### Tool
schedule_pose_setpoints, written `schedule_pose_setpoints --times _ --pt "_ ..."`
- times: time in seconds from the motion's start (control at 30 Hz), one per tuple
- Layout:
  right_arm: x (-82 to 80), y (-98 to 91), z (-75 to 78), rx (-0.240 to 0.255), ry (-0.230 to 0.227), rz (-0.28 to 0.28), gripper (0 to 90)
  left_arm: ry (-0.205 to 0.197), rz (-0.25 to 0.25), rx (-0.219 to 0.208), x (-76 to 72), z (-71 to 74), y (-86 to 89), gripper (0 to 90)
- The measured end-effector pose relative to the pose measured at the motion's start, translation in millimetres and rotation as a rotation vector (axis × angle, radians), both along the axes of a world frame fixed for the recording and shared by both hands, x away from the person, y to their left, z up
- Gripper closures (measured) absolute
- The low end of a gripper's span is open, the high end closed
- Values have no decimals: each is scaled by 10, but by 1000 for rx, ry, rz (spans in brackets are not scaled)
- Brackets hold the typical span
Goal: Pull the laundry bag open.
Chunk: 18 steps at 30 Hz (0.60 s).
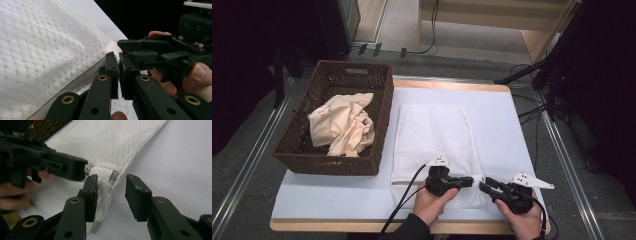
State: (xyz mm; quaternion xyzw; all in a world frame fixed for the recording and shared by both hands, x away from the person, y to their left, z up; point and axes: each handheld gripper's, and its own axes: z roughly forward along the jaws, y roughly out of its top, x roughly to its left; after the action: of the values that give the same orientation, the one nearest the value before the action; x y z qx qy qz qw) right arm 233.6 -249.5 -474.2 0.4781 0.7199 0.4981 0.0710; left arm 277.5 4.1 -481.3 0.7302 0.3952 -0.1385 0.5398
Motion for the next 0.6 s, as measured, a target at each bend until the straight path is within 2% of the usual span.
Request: schedule_pose_setpoints --times 0.03,0.07,0.17,0.3,0.33,0.37,0.43,0.6 --pt "38 -4 -15 38 21 8 664 -4 -2 1 -2 0 0 867" --pt "45 -1 -19 52 30 8 674 -9 -5 3 -2 -1 2 867" --pt "53 4 -24 75 43 8 732 -17 -13 0 0 -5 15 867" --pt "48 -8 -15 107 37 17 804 -19 -24 12 -6 -22 11 867" --pt "29 3 5 102 23 21 851 -21 -21 19 -9 -24 8 868" --pt "29 3 5 102 23 21 851 -24 -19 28 -12 -23 5 868" --pt "-8 55 34 63 -4 24 870 -31 -1 52 -27 -15 -7 868" --pt "-39 78 55 38 -18 -5 876 -29 8 60 -40 0 -2 869"
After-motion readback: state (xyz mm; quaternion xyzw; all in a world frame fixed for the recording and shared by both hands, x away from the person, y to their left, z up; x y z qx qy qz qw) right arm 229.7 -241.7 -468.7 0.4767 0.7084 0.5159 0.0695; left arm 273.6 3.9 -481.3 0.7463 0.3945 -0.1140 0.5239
